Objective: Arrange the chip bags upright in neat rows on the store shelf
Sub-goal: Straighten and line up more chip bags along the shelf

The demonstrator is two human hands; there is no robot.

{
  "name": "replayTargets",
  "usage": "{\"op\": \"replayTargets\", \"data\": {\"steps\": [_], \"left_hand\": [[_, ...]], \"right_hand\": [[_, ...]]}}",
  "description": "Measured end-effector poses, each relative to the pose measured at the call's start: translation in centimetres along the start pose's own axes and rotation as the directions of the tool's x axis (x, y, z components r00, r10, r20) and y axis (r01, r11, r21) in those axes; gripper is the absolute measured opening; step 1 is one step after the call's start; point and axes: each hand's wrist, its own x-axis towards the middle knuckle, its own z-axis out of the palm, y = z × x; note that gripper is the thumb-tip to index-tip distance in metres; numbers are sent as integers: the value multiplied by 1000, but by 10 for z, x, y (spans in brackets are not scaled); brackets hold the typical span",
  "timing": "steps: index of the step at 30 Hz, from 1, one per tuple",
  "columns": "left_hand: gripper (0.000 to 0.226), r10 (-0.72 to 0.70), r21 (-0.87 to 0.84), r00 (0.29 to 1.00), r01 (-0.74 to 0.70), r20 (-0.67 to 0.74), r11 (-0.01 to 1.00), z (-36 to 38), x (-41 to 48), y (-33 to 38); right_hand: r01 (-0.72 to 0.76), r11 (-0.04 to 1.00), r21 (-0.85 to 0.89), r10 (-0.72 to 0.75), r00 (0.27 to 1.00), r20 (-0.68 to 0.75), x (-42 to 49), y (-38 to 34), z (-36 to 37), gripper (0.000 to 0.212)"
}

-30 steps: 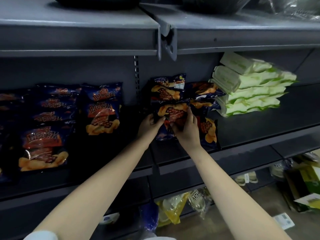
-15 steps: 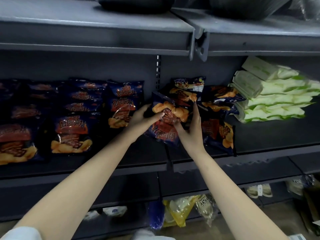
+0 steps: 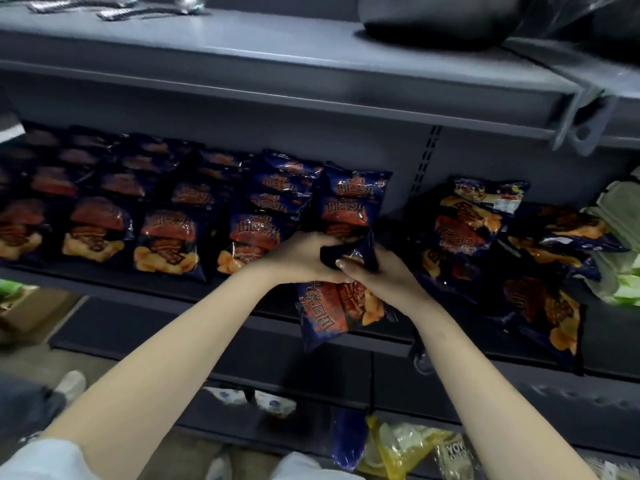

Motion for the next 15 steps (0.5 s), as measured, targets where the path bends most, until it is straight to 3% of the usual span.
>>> {"op": "replayTargets", "data": {"steps": [6,9,12,15], "left_hand": [[49,-96,97,993,102,-62,990,-10,-10,-15],[41,-60,25,972,68,-227,997,-13,-10,-18],[31,-195,-349,889,42,-415,936,-14,-12,-17],[27,-357,-714,836,-59,-418,697,-3,-17,-22]], "right_hand": [[43,999,32,-40,995,-94,6,5,20,17],[17,996,83,1,978,-208,10,3,19,16],[-40,931,364,172,925,-340,12,3,14,27],[-20,657,754,427,834,-350,16,2,7,47]]}}
